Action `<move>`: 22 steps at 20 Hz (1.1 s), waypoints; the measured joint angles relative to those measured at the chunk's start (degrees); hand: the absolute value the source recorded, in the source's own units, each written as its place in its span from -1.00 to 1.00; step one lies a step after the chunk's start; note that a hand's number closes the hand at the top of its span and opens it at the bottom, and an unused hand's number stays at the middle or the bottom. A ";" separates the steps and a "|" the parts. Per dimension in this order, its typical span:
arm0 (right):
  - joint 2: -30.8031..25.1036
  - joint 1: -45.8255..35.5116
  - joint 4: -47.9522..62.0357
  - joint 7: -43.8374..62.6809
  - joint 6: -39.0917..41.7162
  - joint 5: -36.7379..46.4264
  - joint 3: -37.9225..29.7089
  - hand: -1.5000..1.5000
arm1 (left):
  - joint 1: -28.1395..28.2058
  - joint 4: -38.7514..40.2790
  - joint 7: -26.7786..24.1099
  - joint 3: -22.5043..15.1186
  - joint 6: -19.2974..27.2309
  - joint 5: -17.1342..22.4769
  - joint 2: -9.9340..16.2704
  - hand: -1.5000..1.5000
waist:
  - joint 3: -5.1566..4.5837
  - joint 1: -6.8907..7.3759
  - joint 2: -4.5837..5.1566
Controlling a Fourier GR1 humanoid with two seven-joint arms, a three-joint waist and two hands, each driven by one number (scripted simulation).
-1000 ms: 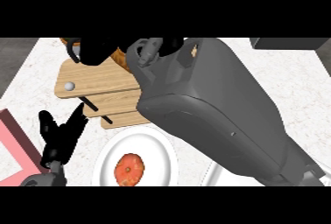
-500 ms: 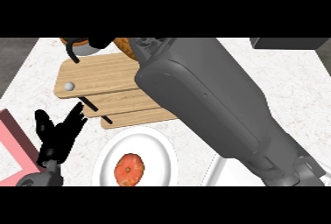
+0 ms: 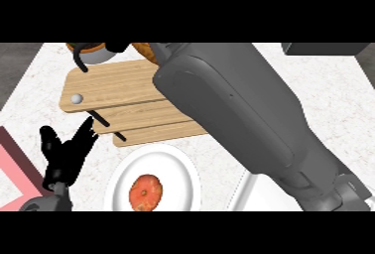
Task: Pick the croissant from the tray and place it in the tiered shelf
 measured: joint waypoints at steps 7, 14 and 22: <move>0.27 1.93 -2.57 2.95 -10.50 -1.76 -3.63 -1.00 | -0.18 -0.25 0.74 0.06 -0.29 0.15 0.05 0.00 | -0.04 0.06 0.02; 0.30 2.98 -6.00 3.00 -19.86 -7.77 -6.33 -1.00 | 0.00 -0.21 0.18 0.16 -0.56 0.17 -0.06 0.00 | -0.03 0.27 0.05; -1.64 1.95 -8.90 4.02 -26.85 -7.21 -12.60 -1.00 | 0.07 -0.24 0.94 0.94 -0.97 0.53 0.66 0.00 | -0.06 -0.26 -0.04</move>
